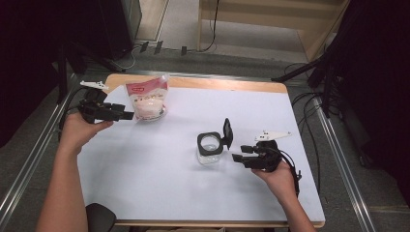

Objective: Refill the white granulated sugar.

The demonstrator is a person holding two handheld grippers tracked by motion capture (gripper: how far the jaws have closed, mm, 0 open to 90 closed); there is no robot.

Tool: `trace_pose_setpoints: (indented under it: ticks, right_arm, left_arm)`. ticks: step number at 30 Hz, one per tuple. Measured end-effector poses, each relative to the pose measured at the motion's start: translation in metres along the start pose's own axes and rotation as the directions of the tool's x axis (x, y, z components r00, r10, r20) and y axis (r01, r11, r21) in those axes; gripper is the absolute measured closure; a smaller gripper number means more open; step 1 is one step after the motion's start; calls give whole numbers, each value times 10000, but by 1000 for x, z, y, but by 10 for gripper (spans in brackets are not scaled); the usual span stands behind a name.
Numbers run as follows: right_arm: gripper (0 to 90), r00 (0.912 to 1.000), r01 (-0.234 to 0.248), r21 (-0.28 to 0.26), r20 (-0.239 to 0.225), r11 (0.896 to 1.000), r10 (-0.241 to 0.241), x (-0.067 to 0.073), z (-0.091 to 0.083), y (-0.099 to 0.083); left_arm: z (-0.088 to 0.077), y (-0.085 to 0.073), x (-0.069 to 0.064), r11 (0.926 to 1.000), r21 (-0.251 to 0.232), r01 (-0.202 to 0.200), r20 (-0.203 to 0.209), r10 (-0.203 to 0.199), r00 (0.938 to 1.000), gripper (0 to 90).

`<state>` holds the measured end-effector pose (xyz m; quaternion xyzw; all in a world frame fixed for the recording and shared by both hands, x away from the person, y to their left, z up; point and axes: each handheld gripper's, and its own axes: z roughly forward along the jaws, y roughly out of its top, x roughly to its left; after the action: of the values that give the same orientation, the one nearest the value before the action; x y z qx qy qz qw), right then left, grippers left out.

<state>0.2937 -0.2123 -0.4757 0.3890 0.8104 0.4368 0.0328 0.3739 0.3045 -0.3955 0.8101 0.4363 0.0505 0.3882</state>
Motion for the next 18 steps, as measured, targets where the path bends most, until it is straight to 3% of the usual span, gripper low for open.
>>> trace_pose_setpoints:
  ticks: [5, 7, 12, 18]
  right_arm:
    - [448, 9999, -136, -10, 73, 9999, 136, -1, -2, -2]
    - [448, 9998, -171, 0, 113, 9999, 171, -1, -4, -4]
    - [448, 9995, -247, 0, 183, 9997, 247, -2, -5, -7]
    - [448, 9992, -284, 31, 268, 9996, 283, -3, -6, -10]
  left_arm:
    - [2, 6, 7, 9994, -333, -67, -93, 64, 9999, 356]
    - [6, 12, 11, 9997, -253, -55, -98, 52, 9999, 355]
    - [13, 19, 11, 9986, -488, -226, -218, 215, 9995, 353]
    - [27, 30, 11, 9983, -316, -484, -429, 470, 9980, 350]
